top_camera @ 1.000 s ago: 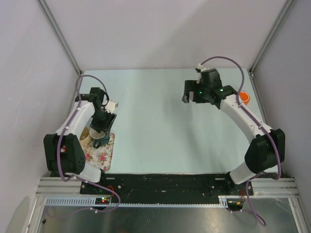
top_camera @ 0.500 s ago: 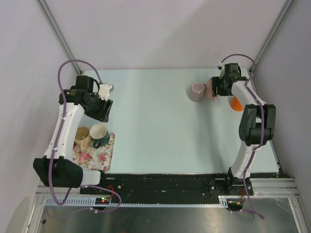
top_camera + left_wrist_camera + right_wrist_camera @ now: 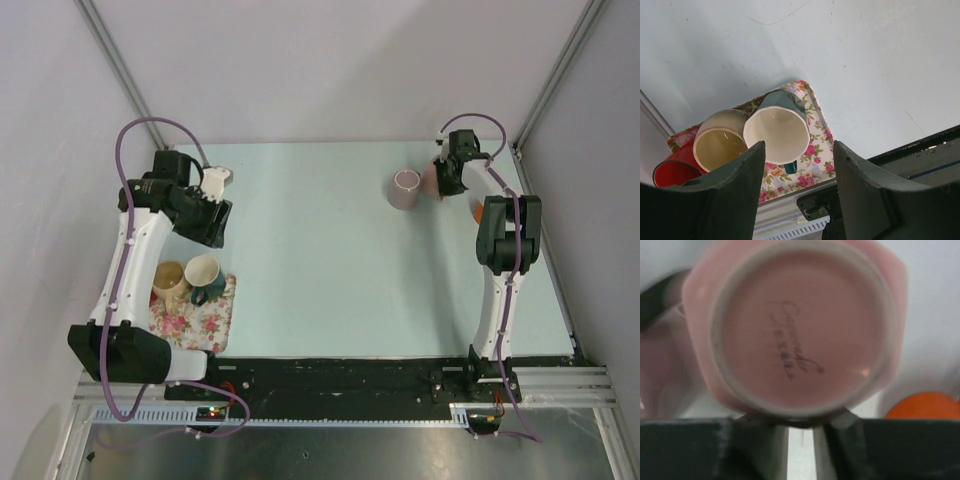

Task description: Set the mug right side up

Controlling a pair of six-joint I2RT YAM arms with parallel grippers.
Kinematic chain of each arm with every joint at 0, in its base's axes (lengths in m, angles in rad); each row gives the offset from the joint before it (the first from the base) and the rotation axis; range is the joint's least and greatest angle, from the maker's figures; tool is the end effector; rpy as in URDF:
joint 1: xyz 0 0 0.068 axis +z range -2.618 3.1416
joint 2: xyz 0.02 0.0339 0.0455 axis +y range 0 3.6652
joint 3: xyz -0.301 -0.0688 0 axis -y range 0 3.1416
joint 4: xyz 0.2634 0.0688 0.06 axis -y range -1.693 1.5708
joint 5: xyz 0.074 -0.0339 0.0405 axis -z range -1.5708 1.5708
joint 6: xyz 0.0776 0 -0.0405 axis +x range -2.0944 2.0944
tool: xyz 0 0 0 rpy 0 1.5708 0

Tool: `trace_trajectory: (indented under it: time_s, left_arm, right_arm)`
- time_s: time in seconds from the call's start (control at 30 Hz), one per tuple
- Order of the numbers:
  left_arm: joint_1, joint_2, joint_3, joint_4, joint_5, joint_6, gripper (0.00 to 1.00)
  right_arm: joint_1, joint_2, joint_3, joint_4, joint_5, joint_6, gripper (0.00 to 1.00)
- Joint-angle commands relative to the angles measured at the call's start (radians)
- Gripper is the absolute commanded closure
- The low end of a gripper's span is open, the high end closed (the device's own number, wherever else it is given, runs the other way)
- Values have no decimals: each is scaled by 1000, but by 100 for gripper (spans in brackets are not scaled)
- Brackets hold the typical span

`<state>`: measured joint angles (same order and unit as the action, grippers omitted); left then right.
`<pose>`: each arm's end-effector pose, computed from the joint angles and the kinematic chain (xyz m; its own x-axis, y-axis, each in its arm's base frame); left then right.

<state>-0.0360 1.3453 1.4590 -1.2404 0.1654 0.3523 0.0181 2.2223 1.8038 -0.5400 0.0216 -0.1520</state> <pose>0.2716 -0.0226 0.3604 -0.8103 0.3698 -0.4546 0.4111 0.9116 0.0087 0.5546 0.0084 0.1766 -0.8079 -0.1660 -0.5654 -0.1295 0.9861 -0.1045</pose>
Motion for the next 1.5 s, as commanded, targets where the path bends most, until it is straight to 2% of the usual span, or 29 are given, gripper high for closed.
trace_trajectory:
  time_s: [0.0, 0.1, 0.2, 0.33, 0.4, 0.5, 0.67, 0.77, 0.93, 1.1, 1.33, 1.47]
  left_arm:
    - [2, 1, 67, -18, 32, -21, 39]
    - [2, -8, 86, -21, 44, -22, 39]
    - [3, -9, 115, -20, 63, -27, 37]
    - [2, -12, 175, -21, 134, -44, 28]
    - [2, -18, 224, -20, 194, -54, 22]
    - [2, -26, 314, -18, 311, -68, 16]
    - [3, -22, 485, 15, 529, -135, 13]
    - [0, -14, 564, 62, 672, -227, 10]
    - [-33, -3, 651, 139, 851, -333, 1]
    - [-45, 24, 703, 205, 865, -415, 2]
    - [-46, 59, 746, 260, 823, -454, 9]
    - [-46, 72, 749, 281, 799, -482, 16]
  right_arm:
    - [6, 23, 66, 19, 18, -5, 91]
    - [4, -23, 44, 17, 45, -8, 99]
    - [1, -106, 24, 25, 83, 0, 100]
    - [1, -302, 20, 37, 84, 75, 100]
    - [10, -421, 2, 67, 21, 141, 100]
    - [52, -593, -76, 200, -133, 240, 100]
    - [243, -792, -256, 510, -382, 424, 100]
    - [378, -806, -302, 710, -515, 556, 100]
    - [548, -753, -258, 906, -598, 685, 100]
    - [647, -667, -155, 956, -666, 752, 100]
    - [704, -630, -121, 986, -688, 796, 100]
    - [718, -631, -125, 999, -690, 811, 100]
